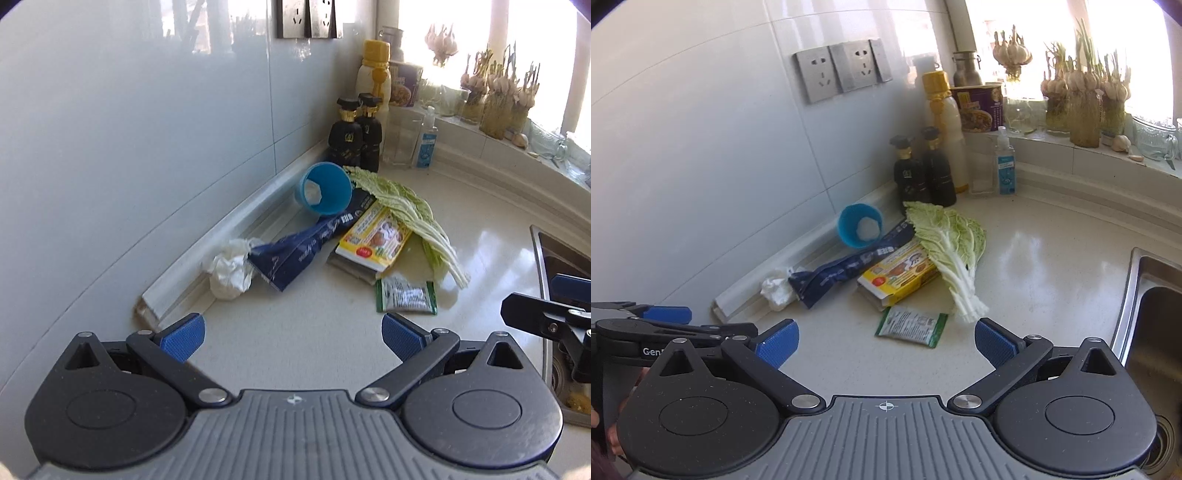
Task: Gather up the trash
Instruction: 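Raise both tools back toward the countertop items, then grasp the blue cup with the left gripper while the right gripper grasps the cabbage leaf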
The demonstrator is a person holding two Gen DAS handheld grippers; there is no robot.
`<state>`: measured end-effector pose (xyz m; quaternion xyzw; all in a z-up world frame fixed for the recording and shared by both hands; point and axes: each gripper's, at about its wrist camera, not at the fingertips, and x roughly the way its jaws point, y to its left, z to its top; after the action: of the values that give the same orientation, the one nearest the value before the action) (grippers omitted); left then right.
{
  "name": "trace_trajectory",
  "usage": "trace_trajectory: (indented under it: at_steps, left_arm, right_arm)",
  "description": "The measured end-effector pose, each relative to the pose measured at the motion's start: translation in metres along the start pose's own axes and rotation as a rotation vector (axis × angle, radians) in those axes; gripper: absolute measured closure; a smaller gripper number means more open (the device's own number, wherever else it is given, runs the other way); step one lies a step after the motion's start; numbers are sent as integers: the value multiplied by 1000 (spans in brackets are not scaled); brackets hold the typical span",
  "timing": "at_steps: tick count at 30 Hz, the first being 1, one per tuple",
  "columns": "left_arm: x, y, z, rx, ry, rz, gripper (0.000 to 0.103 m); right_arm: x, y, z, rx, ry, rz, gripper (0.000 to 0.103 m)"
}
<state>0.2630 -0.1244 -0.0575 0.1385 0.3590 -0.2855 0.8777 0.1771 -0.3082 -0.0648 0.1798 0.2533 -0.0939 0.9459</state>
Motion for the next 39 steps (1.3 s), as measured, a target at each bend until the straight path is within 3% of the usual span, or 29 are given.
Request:
trace_trajectory:
  at_steps: [9, 19, 29, 39]
  left_arm:
    - [60, -2, 39, -75, -66, 2, 5]
    - [110, -6, 65, -127, -110, 33, 43]
    - [138, -17, 82, -108, -130, 84, 65]
    - [155, -15, 85, -93, -102, 113, 89]
  right_arm:
    - [56, -48, 15, 84, -14, -9, 1]
    - [103, -72, 14, 107, 10, -22, 3]
    - [132, -88, 21, 156, 27, -10, 9]
    - [160, -96, 22, 223, 74, 27, 31]
